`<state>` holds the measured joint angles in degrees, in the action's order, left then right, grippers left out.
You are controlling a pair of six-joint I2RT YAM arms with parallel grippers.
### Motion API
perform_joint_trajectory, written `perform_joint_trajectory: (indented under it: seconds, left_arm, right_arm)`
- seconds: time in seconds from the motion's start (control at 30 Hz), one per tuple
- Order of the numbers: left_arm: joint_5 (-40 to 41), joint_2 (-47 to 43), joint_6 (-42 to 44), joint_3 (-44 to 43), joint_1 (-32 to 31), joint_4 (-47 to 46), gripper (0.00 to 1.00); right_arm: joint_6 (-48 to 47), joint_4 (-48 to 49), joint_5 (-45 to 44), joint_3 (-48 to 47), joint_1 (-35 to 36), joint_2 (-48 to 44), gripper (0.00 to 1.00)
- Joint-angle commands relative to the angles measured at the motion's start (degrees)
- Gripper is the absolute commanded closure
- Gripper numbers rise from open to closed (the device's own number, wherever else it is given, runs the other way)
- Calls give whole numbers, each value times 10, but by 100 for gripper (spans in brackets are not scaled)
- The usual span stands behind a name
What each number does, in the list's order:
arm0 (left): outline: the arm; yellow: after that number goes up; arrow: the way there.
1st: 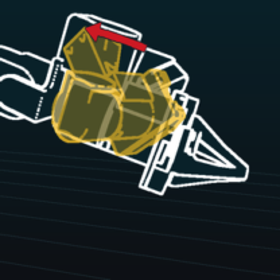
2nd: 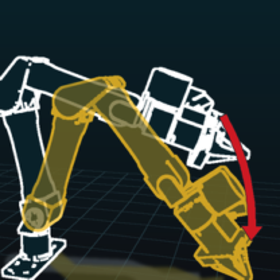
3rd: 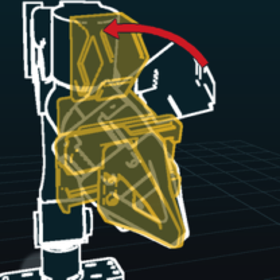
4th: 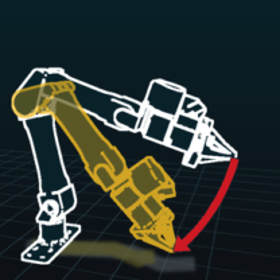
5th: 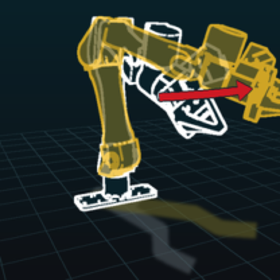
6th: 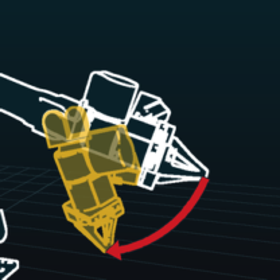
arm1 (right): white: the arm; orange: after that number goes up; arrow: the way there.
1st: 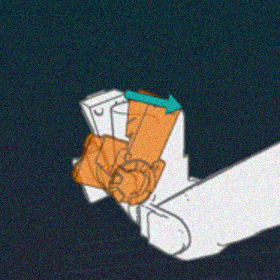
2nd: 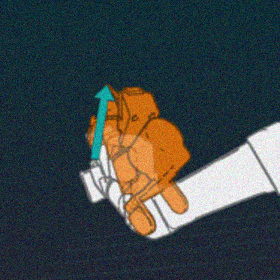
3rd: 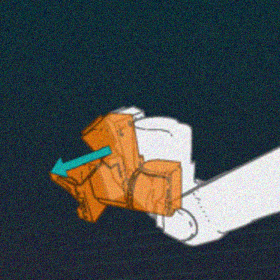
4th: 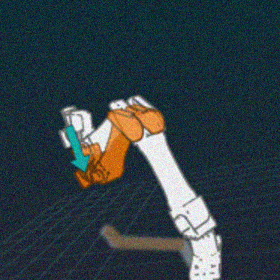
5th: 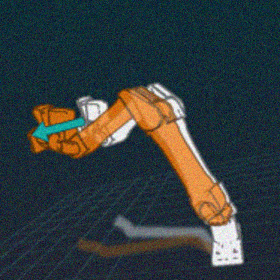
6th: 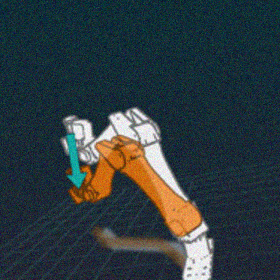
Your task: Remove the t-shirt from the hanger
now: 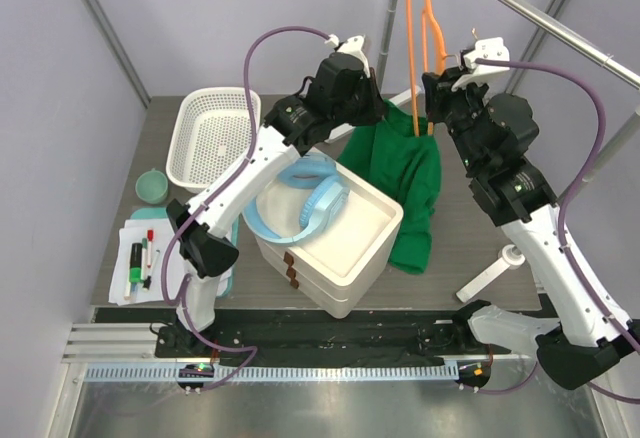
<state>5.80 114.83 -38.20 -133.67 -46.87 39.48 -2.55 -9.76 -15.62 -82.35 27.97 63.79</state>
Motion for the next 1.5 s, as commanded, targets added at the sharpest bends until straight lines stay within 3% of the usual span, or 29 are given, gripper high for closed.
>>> perform_joint_trajectory:
  seconds: [0.0, 0.3, 0.5, 0.53, 0.73, 0.8, 0.83, 0.87, 1.03, 1.17, 1.2, 1.3, 1.47]
  left_arm:
    - [-15, 0, 15, -6, -2, -23, 100]
    - [-16, 16, 14, -35, -1, -28, 100]
    - [-21, 19, 16, -30, -1, -24, 100]
    - [-25, 20, 16, -30, -1, -26, 100]
    - [-38, 25, 15, -37, -1, -17, 99]
    - [-47, 21, 15, -36, -1, -9, 86]
    - [-49, 13, 15, -36, -1, -6, 63]
    - [-52, 6, 20, -34, -1, -3, 53]
    - [-51, -57, 37, 6, -3, -13, 13]
    - [-98, -107, 34, 50, -7, -27, 13]
    - [-113, -121, 24, 66, -11, -54, 19]
    - [-179, -182, 0, 152, -40, -133, 26]
    - [-161, -247, -65, 271, -118, -242, 28]
  right_arm:
    - [2, 94, 77, 22, -27, -19, 99]
    - [14, 90, 92, -21, -50, 4, 99]
    - [58, -52, 71, -159, -50, 27, 99]
    - [70, -111, 71, -176, -50, 27, 99]
    - [117, -256, 65, -174, -50, -28, 99]
    - [123, -299, 57, -169, -50, -54, 99]
    - [127, -342, 53, -166, -50, -65, 99]
    - [129, -364, 52, -162, -50, -86, 99]
    - [145, -472, 86, -150, -50, -154, 99]
    - [156, -544, 107, -154, -50, -183, 99]
    - [155, -555, 110, -143, -51, -197, 99]
    - [156, -578, 111, -112, -50, -222, 99]
    - [143, -569, 139, -56, -50, -265, 99]
